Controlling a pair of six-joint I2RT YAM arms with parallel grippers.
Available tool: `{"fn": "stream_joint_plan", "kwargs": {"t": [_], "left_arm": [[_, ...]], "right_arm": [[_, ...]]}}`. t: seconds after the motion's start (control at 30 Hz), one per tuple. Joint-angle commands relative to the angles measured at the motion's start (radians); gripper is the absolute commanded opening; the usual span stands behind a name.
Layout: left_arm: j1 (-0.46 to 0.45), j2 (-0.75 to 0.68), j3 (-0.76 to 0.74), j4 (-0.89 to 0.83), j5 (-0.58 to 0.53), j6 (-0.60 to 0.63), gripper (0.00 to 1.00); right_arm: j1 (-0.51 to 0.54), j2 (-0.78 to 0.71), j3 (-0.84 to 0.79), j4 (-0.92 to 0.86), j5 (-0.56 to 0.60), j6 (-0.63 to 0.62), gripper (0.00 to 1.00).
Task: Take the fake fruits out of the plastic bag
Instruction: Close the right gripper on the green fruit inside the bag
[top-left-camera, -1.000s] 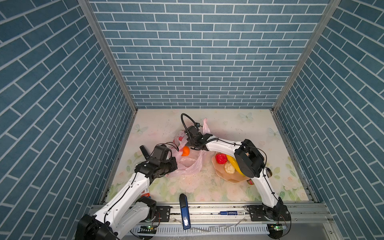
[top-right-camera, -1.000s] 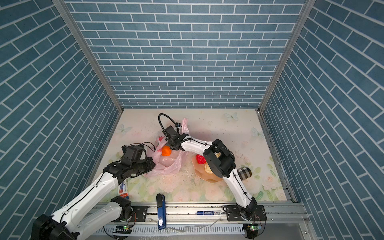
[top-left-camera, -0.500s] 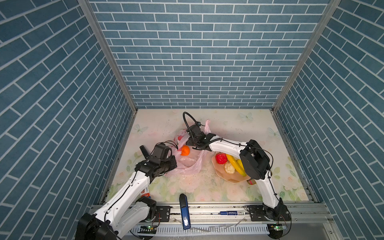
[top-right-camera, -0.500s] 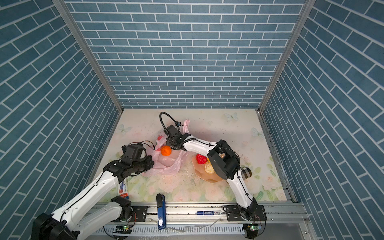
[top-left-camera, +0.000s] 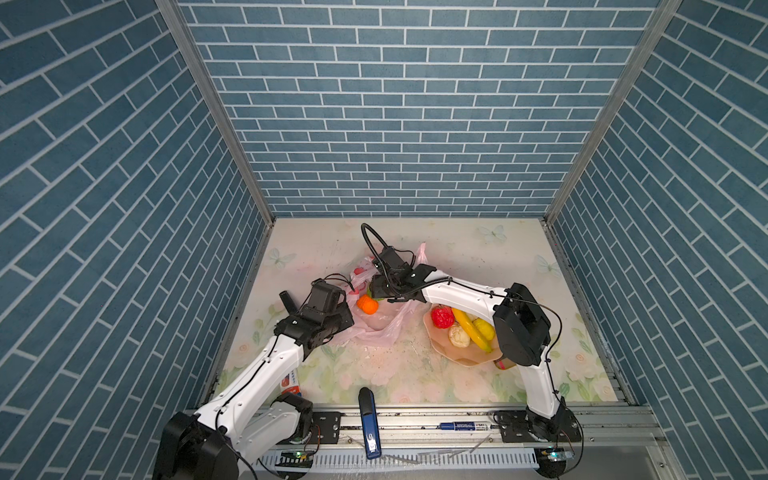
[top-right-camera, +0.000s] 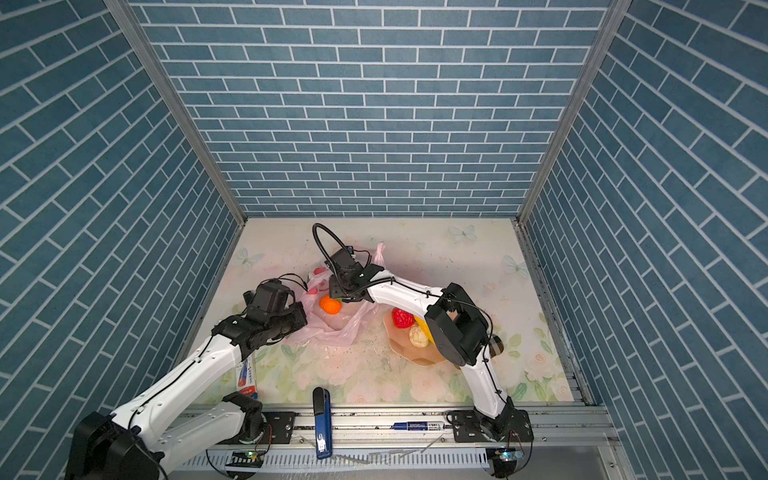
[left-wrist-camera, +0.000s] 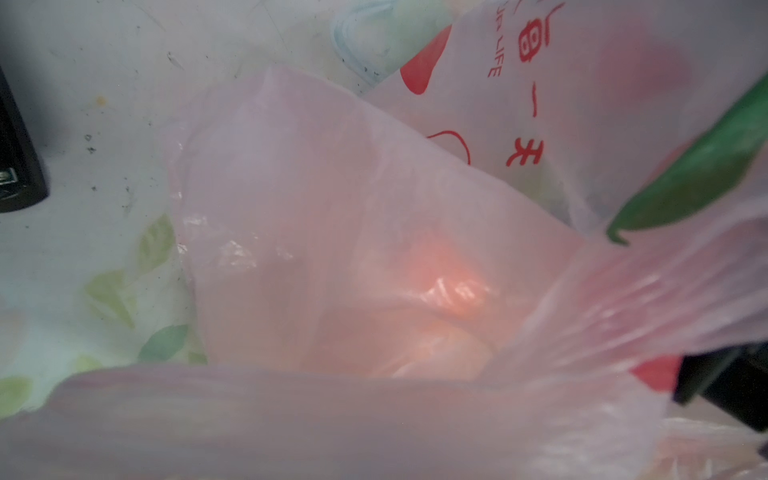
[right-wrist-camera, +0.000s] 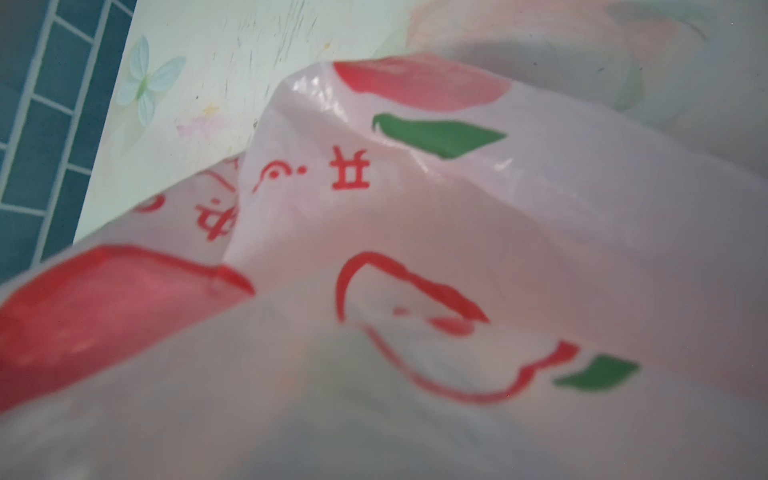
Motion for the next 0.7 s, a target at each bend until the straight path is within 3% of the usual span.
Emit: {"fn": "stream_joint_plan", "kwargs": {"t": [0.0, 0.67], "left_arm": [[0.004, 0.004, 0.031, 0.021, -0.048, -0.015, 0.0], [0.006, 0.003, 0.009, 0.061, -0.038, -0.04, 0.0]], "right_arm": [[0.008, -0.071, -0.007, -0.058, -0.051, -0.064, 0.35], [0.012, -0.325, 0.04, -0.326, -0.232, -0.232, 0.35]]}}
